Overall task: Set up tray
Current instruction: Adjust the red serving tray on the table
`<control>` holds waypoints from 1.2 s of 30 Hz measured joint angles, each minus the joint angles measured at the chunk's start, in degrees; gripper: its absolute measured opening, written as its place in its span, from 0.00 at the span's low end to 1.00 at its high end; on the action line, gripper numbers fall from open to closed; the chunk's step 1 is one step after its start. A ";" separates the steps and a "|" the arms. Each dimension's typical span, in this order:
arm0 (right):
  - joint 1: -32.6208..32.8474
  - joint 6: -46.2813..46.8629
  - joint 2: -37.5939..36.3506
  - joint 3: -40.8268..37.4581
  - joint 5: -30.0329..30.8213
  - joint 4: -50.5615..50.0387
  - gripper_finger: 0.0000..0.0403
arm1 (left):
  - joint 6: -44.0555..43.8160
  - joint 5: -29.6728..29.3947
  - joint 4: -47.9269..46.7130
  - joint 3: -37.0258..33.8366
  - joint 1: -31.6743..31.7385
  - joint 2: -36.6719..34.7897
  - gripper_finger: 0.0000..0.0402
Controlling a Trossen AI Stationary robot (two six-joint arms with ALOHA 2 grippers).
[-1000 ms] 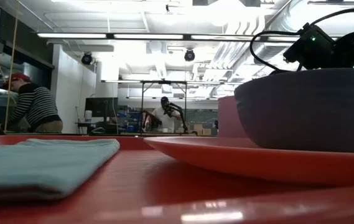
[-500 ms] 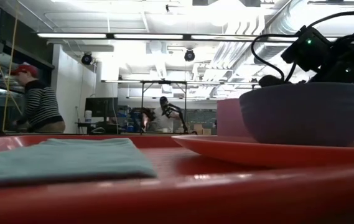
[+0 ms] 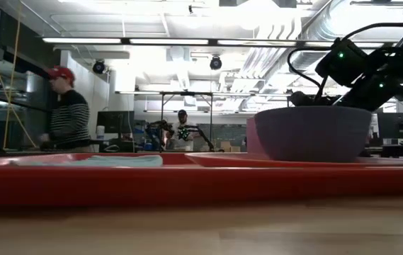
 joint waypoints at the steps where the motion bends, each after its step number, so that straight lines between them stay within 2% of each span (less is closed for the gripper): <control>1: -0.42 0.24 0.00 0.00 0.44 0.01 0.02 | -0.23 -0.02 -0.07 0.00 0.00 0.00 0.50; 16: -0.49 9.41 0.00 0.00 6.13 -0.81 0.02 | -1.47 -0.41 0.03 0.00 0.00 0.00 0.50; 21: 3.94 15.01 0.00 0.00 7.29 -2.71 0.02 | -2.75 -0.43 0.03 0.00 0.00 0.00 0.50; 29: 12.08 22.42 -0.01 0.02 13.55 -5.18 0.01 | -2.78 0.29 -0.17 0.00 0.00 0.00 0.50; 36: 17.19 25.25 -0.09 0.13 14.11 -7.75 0.01 | -2.98 1.30 -0.76 0.00 0.00 0.00 0.50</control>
